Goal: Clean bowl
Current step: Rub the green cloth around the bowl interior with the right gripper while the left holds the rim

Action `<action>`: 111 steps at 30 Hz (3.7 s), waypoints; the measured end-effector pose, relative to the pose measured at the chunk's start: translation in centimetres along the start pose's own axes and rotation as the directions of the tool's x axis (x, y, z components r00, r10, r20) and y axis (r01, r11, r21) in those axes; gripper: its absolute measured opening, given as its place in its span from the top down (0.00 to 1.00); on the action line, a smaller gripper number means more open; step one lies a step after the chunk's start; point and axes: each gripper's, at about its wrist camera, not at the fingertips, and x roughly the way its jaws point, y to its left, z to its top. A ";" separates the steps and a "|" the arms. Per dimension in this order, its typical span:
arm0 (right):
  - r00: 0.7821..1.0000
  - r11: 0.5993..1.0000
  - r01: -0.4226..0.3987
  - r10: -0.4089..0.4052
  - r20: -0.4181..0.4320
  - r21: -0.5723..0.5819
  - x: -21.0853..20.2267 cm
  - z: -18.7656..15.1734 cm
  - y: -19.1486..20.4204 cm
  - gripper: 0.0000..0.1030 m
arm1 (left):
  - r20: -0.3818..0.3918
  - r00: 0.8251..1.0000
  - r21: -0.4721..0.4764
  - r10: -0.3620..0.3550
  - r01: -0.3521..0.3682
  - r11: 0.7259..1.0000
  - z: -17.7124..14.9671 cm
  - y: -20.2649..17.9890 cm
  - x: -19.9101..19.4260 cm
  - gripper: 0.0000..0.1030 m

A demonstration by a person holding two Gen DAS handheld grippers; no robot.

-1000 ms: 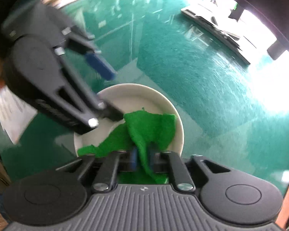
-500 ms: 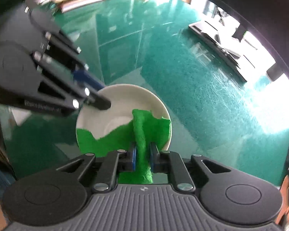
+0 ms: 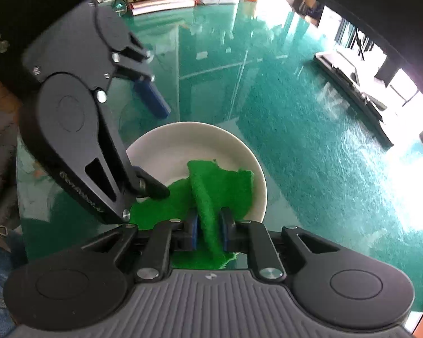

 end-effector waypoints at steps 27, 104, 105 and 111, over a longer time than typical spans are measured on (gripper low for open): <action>0.976 0.960 0.186 -0.206 -0.076 -0.210 2.3 2.7 3.8 0.98 | -0.125 0.972 0.369 -0.197 0.230 0.901 3.3 0.2 0.8 0.73; 0.989 0.998 -0.069 0.069 -0.130 0.005 1.4 1.6 1.0 0.98 | 0.059 0.983 0.276 -0.177 0.154 0.949 3.6 0.0 1.1 0.56; 0.992 0.999 -0.045 0.045 -0.118 0.005 1.4 1.6 1.0 0.98 | 0.057 0.981 0.252 -0.185 0.165 0.954 3.7 0.4 1.0 0.64; 0.994 0.994 0.053 -0.044 -0.100 0.091 0.8 0.4 0.2 0.97 | 0.118 0.962 0.150 -0.245 0.227 0.962 1.5 3.3 -2.4 0.59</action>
